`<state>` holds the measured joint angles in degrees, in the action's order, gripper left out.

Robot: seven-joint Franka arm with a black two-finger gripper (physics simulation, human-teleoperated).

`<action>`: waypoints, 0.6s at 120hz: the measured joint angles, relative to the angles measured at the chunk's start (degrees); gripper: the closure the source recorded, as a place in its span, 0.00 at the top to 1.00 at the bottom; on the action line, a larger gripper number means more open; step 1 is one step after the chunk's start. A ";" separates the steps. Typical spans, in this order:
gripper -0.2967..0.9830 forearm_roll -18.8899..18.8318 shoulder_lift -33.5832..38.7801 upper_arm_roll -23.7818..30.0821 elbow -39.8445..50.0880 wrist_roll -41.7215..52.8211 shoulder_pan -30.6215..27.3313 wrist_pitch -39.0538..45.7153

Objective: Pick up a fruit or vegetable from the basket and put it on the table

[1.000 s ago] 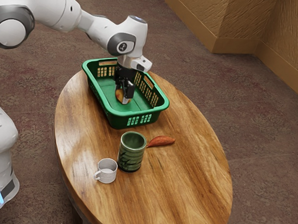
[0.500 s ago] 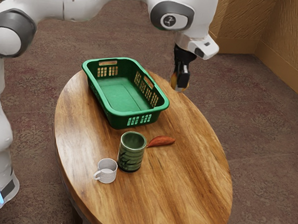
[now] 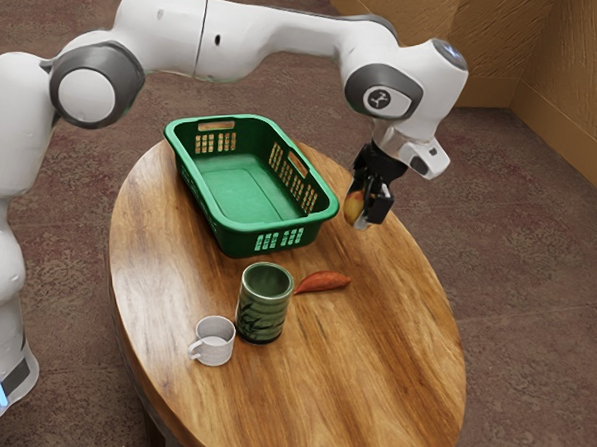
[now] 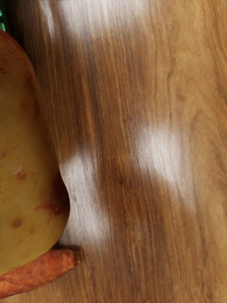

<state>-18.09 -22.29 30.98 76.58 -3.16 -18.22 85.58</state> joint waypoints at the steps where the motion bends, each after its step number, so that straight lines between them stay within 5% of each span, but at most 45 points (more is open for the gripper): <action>1: 0.71 0.00 0.00 -0.01 0.00 -0.08 0.00 0.00; 51: 0.76 -1.30 1.15 -0.52 0.00 -2.63 0.62 -0.06; 72: 0.77 0.79 16.22 -14.84 12.00 0.91 5.75 6.77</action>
<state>-17.31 -6.07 16.13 88.57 -2.25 -12.47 92.35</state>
